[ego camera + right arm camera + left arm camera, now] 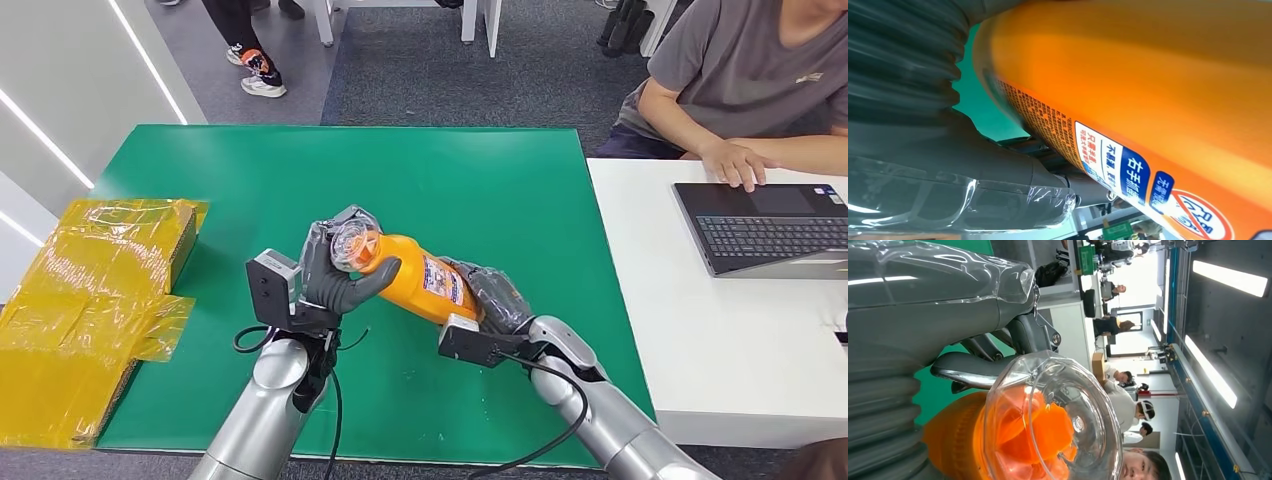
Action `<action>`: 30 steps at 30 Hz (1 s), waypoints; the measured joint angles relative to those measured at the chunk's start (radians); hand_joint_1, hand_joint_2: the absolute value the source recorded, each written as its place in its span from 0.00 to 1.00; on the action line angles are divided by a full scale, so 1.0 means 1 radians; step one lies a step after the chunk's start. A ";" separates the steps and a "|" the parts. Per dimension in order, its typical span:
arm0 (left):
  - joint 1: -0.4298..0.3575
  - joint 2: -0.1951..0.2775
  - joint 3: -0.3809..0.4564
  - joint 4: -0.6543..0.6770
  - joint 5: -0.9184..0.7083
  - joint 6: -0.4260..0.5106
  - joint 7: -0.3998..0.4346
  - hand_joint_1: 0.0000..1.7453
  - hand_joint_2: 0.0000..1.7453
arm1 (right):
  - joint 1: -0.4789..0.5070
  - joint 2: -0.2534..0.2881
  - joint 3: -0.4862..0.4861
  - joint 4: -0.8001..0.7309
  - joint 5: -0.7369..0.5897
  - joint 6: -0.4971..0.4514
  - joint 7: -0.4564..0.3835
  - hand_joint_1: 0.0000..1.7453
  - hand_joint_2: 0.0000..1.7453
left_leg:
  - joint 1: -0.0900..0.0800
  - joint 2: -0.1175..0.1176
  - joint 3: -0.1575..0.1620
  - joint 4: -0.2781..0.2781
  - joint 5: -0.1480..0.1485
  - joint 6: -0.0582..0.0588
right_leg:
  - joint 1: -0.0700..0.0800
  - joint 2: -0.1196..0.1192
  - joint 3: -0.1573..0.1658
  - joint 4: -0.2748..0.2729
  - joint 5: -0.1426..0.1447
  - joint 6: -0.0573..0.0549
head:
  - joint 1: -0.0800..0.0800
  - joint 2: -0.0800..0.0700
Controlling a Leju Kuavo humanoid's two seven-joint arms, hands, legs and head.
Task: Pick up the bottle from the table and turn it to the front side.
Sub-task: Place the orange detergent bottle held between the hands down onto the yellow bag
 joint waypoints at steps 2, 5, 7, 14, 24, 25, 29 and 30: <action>0.000 0.000 0.000 0.000 0.001 -0.001 0.000 1.00 1.00 | 0.004 0.000 -0.001 -0.005 0.001 -0.007 0.005 1.00 1.00 | 0.000 0.000 0.000 0.000 0.000 0.000 | 0.000 0.000 0.000 0.000 0.000 0.000 | 0.000 0.000; -0.001 0.000 0.000 0.000 0.002 -0.003 0.000 1.00 1.00 | 0.009 0.000 -0.002 -0.011 0.001 -0.012 0.011 1.00 1.00 | 0.000 0.000 0.000 0.000 0.000 0.000 | 0.000 0.000 0.000 0.000 0.000 0.000 | 0.000 0.000; -0.001 0.000 0.000 0.000 0.002 -0.004 0.000 1.00 1.00 | 0.012 0.000 -0.004 -0.014 0.001 -0.012 0.012 1.00 1.00 | 0.000 0.000 0.000 0.000 0.000 0.000 | 0.000 0.000 0.000 0.000 0.000 0.000 | 0.000 0.000; -0.002 0.000 0.000 0.000 0.003 -0.006 0.000 1.00 1.00 | 0.016 0.000 -0.009 -0.019 0.001 -0.012 0.015 0.73 1.00 | 0.000 0.000 0.000 0.000 0.000 0.000 | 0.000 0.000 0.000 0.000 0.000 0.000 | 0.000 0.000; -0.008 -0.003 0.000 0.000 0.021 0.004 0.000 1.00 1.00 | 0.052 0.002 -0.018 -0.054 -0.019 -0.089 0.064 0.00 1.00 | 0.000 0.000 0.000 0.000 0.000 0.000 | 0.000 -0.001 0.000 0.000 0.000 0.000 | 0.000 0.000; -0.008 -0.004 0.000 0.000 0.026 0.008 0.000 1.00 1.00 | 0.061 0.002 -0.022 -0.065 -0.030 -0.104 0.069 0.00 1.00 | 0.000 0.000 0.000 0.000 0.000 0.000 | 0.000 -0.001 0.000 0.000 0.000 0.000 | 0.000 0.000; -0.009 -0.004 0.001 -0.001 0.046 0.035 0.001 1.00 1.00 | 0.100 0.012 -0.042 -0.124 -0.089 -0.157 0.075 0.00 1.00 | 0.000 0.000 -0.001 0.000 0.000 0.000 | 0.000 -0.001 0.000 0.000 0.000 0.000 | 0.000 0.000; -0.009 -0.004 0.002 -0.002 0.052 0.044 0.001 1.00 1.00 | 0.110 0.017 -0.047 -0.143 -0.107 -0.172 0.075 0.00 1.00 | 0.000 0.000 -0.001 0.000 0.000 0.000 | 0.000 -0.001 0.000 0.000 0.000 0.000 | 0.000 0.000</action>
